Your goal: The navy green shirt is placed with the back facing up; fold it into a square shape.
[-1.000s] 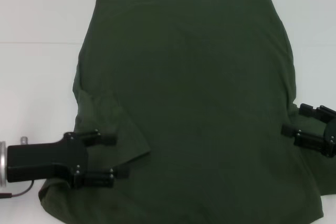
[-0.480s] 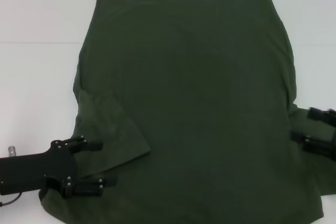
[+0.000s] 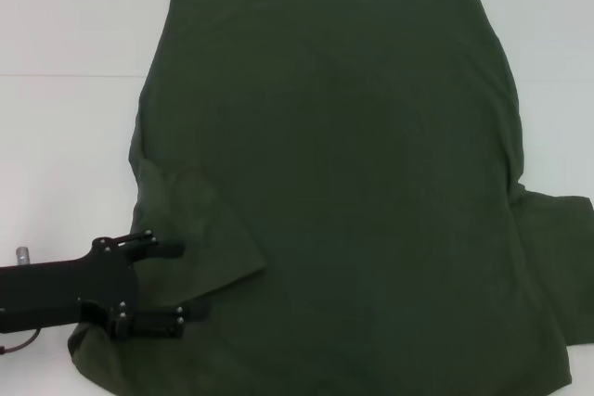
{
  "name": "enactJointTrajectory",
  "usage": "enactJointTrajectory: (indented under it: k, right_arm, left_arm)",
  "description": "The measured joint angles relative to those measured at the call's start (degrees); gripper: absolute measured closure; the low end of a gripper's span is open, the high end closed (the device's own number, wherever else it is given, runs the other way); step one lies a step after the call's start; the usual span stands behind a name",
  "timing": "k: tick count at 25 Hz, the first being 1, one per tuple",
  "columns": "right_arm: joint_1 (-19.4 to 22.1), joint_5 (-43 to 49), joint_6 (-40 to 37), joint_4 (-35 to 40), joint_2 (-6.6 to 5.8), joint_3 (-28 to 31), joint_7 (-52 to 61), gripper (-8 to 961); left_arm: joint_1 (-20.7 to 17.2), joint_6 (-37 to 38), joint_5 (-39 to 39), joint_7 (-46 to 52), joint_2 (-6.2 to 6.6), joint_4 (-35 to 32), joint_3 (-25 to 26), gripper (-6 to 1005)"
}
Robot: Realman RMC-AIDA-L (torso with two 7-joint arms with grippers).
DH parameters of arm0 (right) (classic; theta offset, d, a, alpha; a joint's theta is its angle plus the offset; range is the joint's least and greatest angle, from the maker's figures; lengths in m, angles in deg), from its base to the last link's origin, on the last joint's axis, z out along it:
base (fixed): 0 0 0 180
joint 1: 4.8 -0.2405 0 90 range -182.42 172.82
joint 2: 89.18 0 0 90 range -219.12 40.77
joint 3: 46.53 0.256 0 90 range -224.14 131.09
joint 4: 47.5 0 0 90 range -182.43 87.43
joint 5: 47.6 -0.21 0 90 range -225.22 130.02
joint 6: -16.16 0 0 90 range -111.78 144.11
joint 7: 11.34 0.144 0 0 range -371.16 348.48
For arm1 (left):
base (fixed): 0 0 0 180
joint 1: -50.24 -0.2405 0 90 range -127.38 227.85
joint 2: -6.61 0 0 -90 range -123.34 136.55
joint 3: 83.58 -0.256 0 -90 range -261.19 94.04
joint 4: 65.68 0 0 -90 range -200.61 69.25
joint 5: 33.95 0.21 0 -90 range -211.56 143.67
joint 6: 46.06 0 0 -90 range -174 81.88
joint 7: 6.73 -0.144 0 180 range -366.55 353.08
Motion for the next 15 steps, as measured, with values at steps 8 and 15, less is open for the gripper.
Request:
enactJointTrajectory:
  k: [8,15]
  right_arm:
    - [-6.99,14.33,-1.75,-5.46,-4.55,0.14,21.64,37]
    - [-14.62,30.13,1.88,-14.44,-8.63,0.56,24.90,37]
  left_arm:
    - [1.27,0.31,0.46,0.59,0.13,0.00,-2.00,64]
    - [1.58,0.95,0.51,1.46,0.28,-0.75,-2.55,64]
